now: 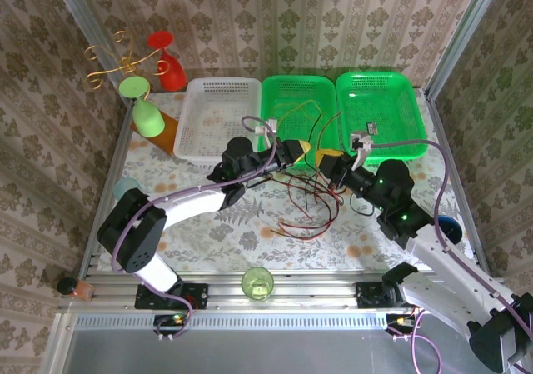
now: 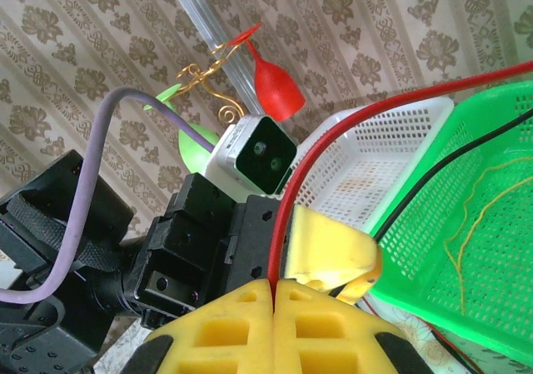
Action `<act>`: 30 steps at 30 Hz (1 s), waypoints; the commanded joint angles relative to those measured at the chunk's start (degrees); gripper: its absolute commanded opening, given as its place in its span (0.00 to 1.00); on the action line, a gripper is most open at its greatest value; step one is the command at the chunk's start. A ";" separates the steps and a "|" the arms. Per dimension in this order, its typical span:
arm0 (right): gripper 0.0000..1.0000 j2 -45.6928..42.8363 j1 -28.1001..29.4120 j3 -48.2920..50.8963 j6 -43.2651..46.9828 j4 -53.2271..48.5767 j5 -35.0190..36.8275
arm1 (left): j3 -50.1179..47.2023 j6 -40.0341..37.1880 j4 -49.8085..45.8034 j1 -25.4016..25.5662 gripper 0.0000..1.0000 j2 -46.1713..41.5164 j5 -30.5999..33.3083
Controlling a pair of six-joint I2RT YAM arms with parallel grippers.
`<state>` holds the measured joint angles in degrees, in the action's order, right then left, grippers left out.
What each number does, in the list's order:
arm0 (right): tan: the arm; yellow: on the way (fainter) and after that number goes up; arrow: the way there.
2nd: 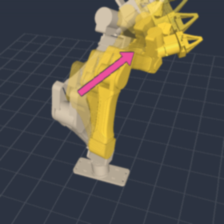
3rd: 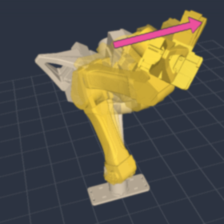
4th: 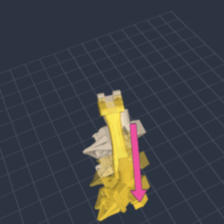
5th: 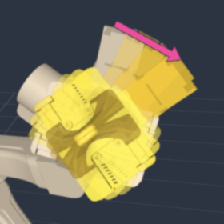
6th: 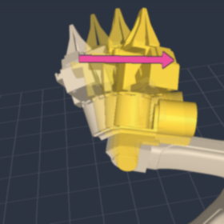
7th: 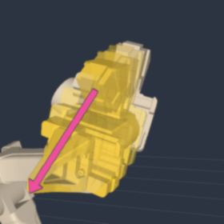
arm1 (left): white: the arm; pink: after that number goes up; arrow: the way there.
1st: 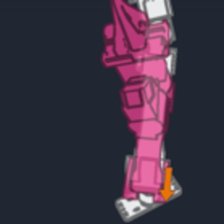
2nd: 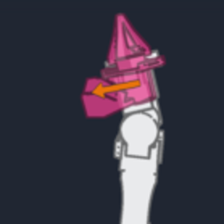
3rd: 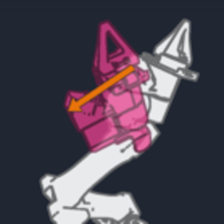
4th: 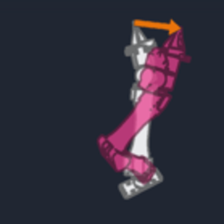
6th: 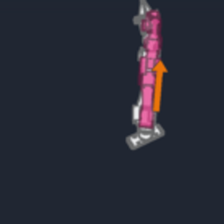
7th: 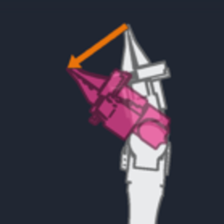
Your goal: Untangle the cables
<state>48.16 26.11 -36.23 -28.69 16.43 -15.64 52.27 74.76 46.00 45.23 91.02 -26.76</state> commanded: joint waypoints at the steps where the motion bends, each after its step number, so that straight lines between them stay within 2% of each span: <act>1: 0.00 -2.19 -0.53 0.15 0.91 -0.52 2.24 | 0.73 -3.65 -2.51 -0.67 0.00 -4.03 1.16; 8: 0.00 -6.39 -1.06 -0.16 -0.90 -6.62 12.55 | 0.16 -15.17 -17.81 -0.98 0.00 -12.82 8.55; 16: 0.00 -12.21 -1.59 -0.05 -0.99 -10.56 20.61 | 2.49 -30.21 -36.39 -1.30 0.00 -22.82 17.09; 21: 0.00 -14.34 -1.57 -0.07 -2.25 -10.42 23.67 | 2.35 -34.55 -39.35 -2.88 0.00 -26.89 18.98; 30: 0.00 -14.52 -1.57 -2.82 0.92 -13.48 26.63 | 3.91 -41.40 -49.40 -8.20 0.00 -34.75 25.27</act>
<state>34.48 24.99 -36.38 -29.76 3.88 6.50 54.43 37.69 1.08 38.96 59.51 -6.15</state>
